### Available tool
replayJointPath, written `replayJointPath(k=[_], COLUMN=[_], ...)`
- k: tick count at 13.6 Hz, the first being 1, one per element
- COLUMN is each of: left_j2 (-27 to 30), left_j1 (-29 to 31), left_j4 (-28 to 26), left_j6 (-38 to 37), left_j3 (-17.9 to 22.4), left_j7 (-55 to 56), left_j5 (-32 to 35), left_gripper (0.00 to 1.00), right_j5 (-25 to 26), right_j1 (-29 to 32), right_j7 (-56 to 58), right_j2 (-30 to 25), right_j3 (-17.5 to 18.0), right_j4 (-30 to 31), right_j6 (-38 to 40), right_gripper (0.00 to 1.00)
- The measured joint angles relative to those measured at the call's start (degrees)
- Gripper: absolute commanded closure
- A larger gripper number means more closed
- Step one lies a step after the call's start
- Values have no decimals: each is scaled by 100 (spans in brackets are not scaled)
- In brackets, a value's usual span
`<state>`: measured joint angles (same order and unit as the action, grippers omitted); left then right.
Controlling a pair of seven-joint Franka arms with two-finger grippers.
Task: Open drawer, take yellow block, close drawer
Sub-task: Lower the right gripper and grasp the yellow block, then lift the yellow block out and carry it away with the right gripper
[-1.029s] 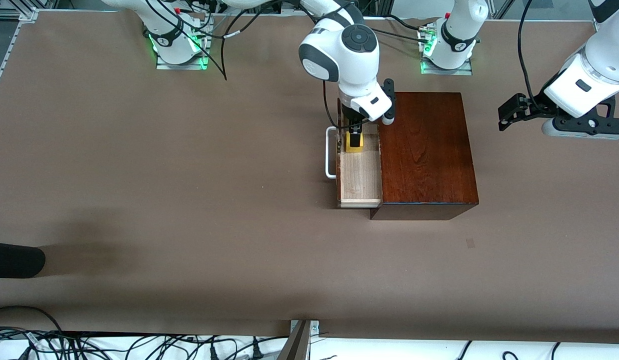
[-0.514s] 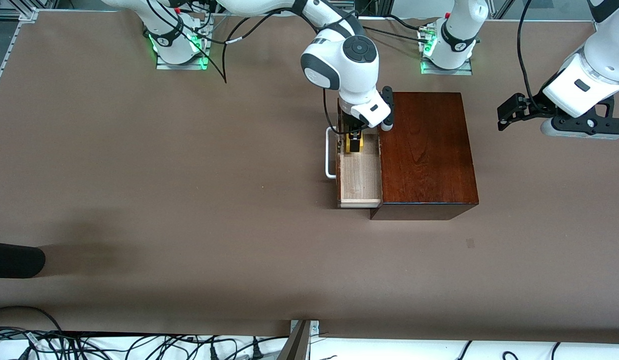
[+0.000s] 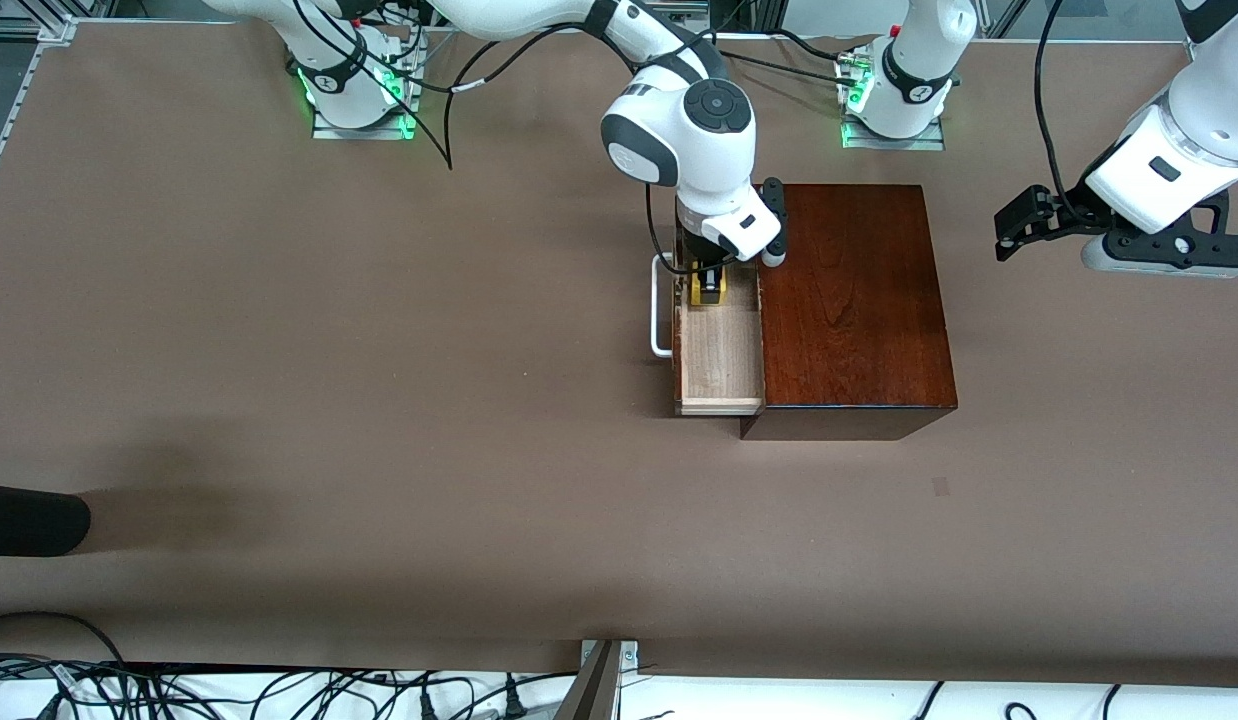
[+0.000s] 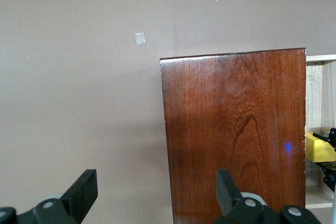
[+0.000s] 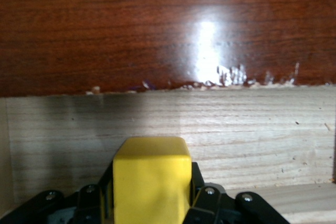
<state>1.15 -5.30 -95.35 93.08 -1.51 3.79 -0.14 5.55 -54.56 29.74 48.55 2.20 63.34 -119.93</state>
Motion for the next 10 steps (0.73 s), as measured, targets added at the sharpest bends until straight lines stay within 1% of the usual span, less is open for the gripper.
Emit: replayJointPath(k=[2,3,5,7,10], left_j2=[-3,-6,-21,-36,-48], left_j1=[-4,-6,-8,-9,-11], left_j4=[0,3,9,15,30], left_j6=[-2,-2,-2,-2,-2], left_j3=[-1,-3,-3,-4,-6], left_j7=[0,0,0,0,0], left_j5=[0,0,0,0,0], left_gripper=[0,0,0,0,0], right_j5=[-19,-66,-242,-497,-585], right_j1=[89,138,240,463,958], right_j7=[0,0,-3,-2,-2], right_j2=[-8,-20,-101,-352,-944], right_j3=[6,13,15,5,-27], right_j4=[-89,-235,-671,-991,-1106], right_j6=[95,269,953,1601,2232], right_gripper=[100,100,100,100,100])
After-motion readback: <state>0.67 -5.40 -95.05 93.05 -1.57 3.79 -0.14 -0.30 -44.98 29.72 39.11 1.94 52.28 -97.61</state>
